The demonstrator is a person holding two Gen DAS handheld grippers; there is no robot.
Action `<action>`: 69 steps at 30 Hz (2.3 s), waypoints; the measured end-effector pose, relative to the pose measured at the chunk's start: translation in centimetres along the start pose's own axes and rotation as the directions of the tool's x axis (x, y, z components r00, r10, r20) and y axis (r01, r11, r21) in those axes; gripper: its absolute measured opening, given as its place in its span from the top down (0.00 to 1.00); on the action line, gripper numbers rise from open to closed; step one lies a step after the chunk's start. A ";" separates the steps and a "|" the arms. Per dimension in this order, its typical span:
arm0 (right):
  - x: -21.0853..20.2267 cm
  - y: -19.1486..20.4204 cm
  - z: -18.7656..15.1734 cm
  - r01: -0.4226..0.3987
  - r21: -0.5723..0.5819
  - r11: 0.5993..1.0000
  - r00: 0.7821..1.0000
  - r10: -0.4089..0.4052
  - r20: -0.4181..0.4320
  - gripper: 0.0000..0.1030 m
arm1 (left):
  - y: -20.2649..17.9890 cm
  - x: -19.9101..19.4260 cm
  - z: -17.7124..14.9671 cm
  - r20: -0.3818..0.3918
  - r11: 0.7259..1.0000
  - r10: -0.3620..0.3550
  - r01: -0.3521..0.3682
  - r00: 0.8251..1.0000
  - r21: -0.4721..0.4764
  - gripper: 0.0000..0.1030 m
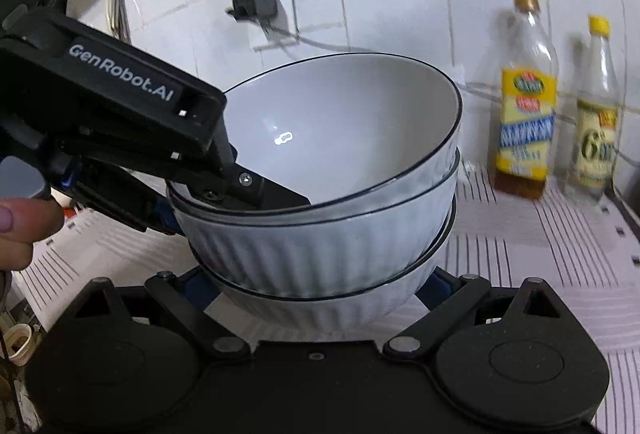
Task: Organize plates and bowls
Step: 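Lower the bowl stack onto the teal Egg plate and release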
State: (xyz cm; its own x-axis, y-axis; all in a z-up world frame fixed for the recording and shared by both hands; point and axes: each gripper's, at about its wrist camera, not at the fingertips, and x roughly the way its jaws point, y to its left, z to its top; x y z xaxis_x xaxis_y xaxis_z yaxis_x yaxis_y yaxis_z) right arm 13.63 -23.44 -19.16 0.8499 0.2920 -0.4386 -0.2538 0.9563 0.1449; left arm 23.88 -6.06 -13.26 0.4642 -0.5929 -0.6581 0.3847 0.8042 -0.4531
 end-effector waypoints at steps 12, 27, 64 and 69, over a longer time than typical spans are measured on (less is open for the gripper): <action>5.0 2.4 5.9 -0.115 -0.053 0.992 0.993 0.117 0.027 0.03 | 3.4 -3.7 5.4 0.086 0.993 0.101 -0.094 0.991 -0.076 0.54; 14.2 3.8 6.1 -0.181 -0.089 0.979 0.983 0.178 -0.043 0.04 | 11.0 -0.3 8.3 0.079 0.977 0.145 -0.130 0.986 -0.169 0.54; 15.6 5.9 5.4 -0.041 -0.113 0.993 0.969 0.012 -0.249 0.03 | 10.6 -0.4 9.4 0.016 0.955 0.276 -0.272 0.961 -0.114 0.44; 11.3 5.9 6.4 0.019 -0.043 0.999 0.975 -0.028 -0.220 0.03 | 8.7 -4.1 9.0 0.078 0.958 0.276 -0.268 0.958 -0.100 0.42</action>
State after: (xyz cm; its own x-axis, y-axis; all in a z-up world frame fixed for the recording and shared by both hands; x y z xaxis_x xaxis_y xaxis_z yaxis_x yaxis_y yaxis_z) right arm 24.71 -14.60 -17.55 0.7345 0.2608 -0.6265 -0.2575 0.9613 0.0982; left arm 32.51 2.93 -9.12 0.6127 -0.3496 -0.7088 0.1648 0.9337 -0.3180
